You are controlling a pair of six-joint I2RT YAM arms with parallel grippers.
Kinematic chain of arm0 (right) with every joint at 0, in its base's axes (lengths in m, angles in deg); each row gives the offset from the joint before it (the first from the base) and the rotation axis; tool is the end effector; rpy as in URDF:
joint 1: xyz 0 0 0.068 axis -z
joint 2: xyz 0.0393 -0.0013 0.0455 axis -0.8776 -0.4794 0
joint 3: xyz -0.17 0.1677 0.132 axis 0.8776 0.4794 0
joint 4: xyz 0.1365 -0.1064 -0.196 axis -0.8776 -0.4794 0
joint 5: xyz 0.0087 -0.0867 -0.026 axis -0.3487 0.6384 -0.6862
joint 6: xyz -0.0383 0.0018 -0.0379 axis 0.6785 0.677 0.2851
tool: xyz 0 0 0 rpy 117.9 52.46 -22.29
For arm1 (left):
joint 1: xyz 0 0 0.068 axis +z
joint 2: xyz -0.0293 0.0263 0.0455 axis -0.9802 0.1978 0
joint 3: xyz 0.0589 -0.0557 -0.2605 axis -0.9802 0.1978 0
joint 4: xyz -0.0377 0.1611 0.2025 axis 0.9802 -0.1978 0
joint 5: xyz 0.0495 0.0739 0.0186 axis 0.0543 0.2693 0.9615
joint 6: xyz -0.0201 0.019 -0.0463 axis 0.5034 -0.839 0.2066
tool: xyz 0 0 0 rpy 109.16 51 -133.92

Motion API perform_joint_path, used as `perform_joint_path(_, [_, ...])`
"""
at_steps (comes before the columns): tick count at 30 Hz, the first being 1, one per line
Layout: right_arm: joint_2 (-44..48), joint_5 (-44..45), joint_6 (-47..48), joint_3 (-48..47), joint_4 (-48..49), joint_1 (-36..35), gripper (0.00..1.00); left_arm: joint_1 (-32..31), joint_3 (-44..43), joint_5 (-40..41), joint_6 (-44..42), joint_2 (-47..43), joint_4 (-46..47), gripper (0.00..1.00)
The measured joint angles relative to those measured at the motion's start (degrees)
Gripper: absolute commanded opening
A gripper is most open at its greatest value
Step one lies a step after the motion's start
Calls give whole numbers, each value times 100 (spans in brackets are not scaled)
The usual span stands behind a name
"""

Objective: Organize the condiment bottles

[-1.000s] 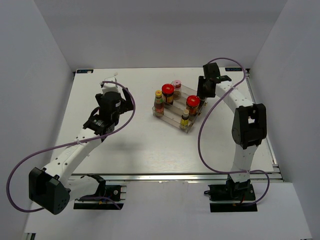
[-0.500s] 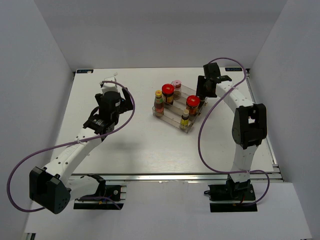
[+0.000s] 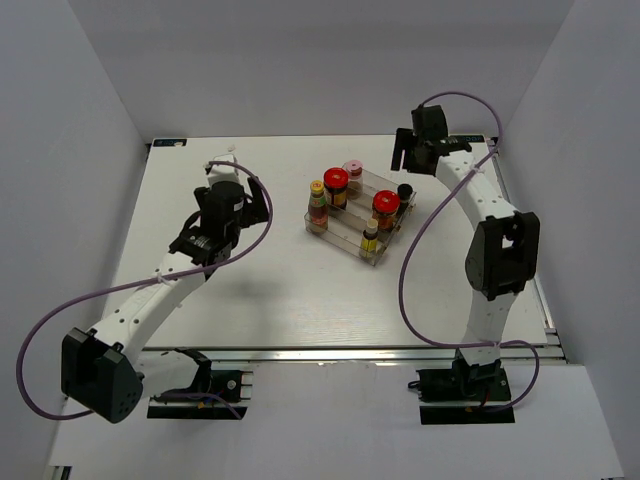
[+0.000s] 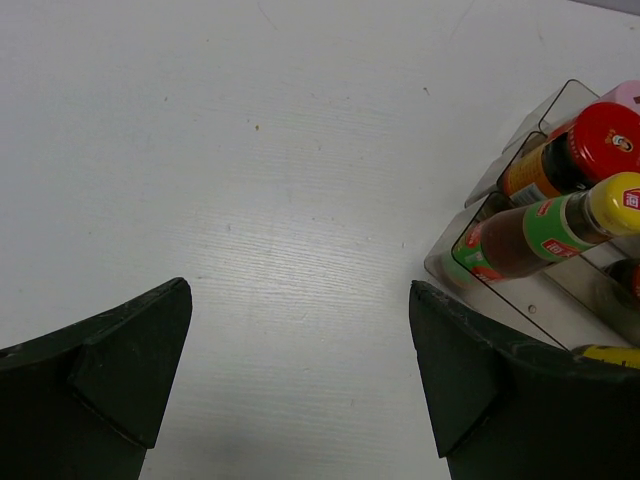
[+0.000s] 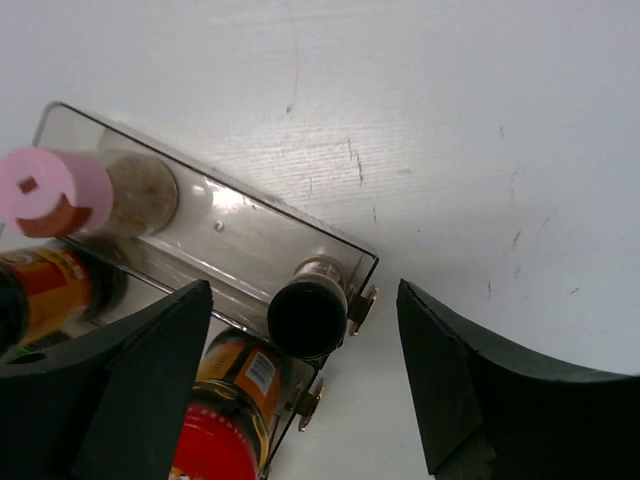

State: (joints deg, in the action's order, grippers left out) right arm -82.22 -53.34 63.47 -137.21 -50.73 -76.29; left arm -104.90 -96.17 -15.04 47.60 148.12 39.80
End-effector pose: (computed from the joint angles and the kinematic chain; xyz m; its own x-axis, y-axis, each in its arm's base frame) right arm 0.4386 0.1082 0.3024 -0.6509 0.0867 -0.7542 0.0885 0.9953 0.0380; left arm 0.2441 -0.1031 0.3138 -0.4118 -0.1528 -0.8984 -0.1053 0.9872 -0.1196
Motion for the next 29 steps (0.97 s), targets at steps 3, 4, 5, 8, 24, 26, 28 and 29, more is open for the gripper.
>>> perform_joint_path(3, [317, 131, -9, -44, 15, 35, 89, 0, -120, -39, 46, 146, -168, 98])
perform_joint_path(4, [468, 175, -22, 9, 44, 57, 89, 0, -177, -48, 79, 188, -227, 98])
perform_joint_path(5, [697, 232, -57, 122, 107, 87, 89, 0, -249, -50, 120, 236, -313, 98])
perform_joint_path(8, [1733, 413, -197, 992, 424, 232, 89, 31, -437, -42, 273, 317, -525, 98])
perform_joint_path(24, [7366, 1410, -1580, 6585, 557, 549, 89, 1718, -365, -1215, 977, 684, -664, 98])
perform_joint_path(26, [7587, 1475, -1591, 6594, 551, 549, 89, 1727, -291, -1252, 999, 651, -662, 98])
perform_joint_path(28, [7724, 1513, -1587, 6594, 564, 549, 89, 1735, -216, -1285, 1008, 597, -658, 98])
perform_joint_path(29, [7755, 1523, -1580, 6594, 575, 549, 89, 1740, -181, -1298, 1010, 555, -658, 98])
